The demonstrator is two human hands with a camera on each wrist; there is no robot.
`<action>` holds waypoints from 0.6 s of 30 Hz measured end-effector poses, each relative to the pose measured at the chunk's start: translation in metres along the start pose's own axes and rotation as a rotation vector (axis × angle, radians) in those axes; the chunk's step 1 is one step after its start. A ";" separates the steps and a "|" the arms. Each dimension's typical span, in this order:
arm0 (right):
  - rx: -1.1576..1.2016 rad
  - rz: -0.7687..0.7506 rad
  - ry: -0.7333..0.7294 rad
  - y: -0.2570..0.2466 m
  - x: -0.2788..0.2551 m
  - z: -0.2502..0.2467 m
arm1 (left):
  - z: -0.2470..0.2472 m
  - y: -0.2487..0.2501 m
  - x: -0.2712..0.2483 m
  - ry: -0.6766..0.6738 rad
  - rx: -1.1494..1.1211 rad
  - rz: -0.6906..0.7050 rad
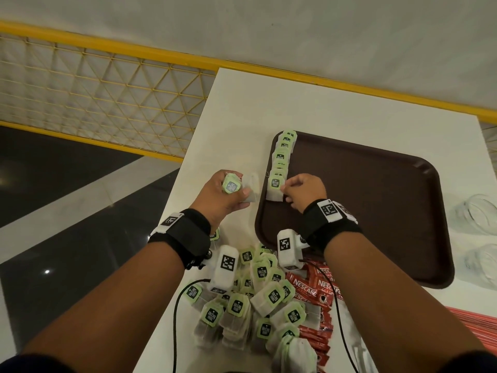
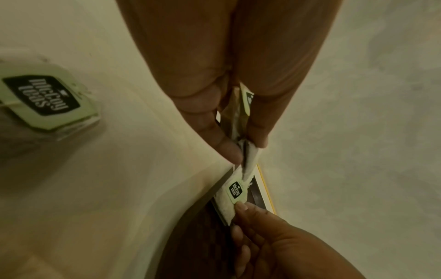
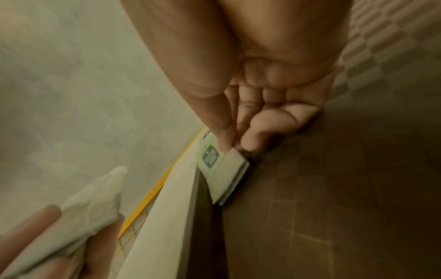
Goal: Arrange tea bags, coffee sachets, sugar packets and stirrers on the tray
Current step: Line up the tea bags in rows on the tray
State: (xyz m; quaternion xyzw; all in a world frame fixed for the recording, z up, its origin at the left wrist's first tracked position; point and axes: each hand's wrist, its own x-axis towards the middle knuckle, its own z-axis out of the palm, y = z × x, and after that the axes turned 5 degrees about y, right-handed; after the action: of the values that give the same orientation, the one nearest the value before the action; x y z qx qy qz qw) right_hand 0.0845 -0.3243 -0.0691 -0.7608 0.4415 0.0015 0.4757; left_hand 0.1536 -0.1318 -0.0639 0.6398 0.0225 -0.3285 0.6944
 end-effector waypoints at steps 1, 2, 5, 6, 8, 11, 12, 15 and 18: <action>-0.018 -0.002 0.015 0.001 0.000 0.000 | 0.000 0.000 0.000 -0.006 0.001 0.000; -0.047 -0.019 0.041 0.002 0.002 0.002 | 0.001 0.000 0.000 -0.012 0.003 0.001; -0.136 -0.141 0.075 0.000 -0.001 -0.001 | 0.002 0.001 -0.001 -0.032 0.004 0.002; -0.141 -0.188 0.029 -0.004 -0.005 -0.002 | 0.002 0.001 -0.001 -0.037 0.002 -0.001; -0.047 -0.210 -0.162 -0.013 -0.018 -0.005 | 0.003 0.001 -0.002 -0.046 -0.008 -0.010; 0.075 -0.165 -0.380 -0.022 -0.036 -0.005 | 0.006 0.000 -0.002 -0.070 -0.004 -0.011; 0.097 -0.175 -0.369 -0.022 -0.038 -0.004 | 0.008 0.000 -0.002 -0.077 -0.001 -0.011; 0.166 -0.169 -0.265 -0.018 -0.037 -0.005 | 0.012 0.000 -0.001 -0.052 0.008 -0.007; 0.176 -0.134 -0.151 -0.014 -0.034 -0.007 | 0.013 0.000 0.001 0.045 0.104 0.025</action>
State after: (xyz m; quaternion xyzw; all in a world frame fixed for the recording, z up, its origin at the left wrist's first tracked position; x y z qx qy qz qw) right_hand 0.0703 -0.3049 -0.0408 -0.7416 0.3513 -0.0119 0.5714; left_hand 0.1496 -0.1438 -0.0625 0.6823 0.0129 -0.3060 0.6638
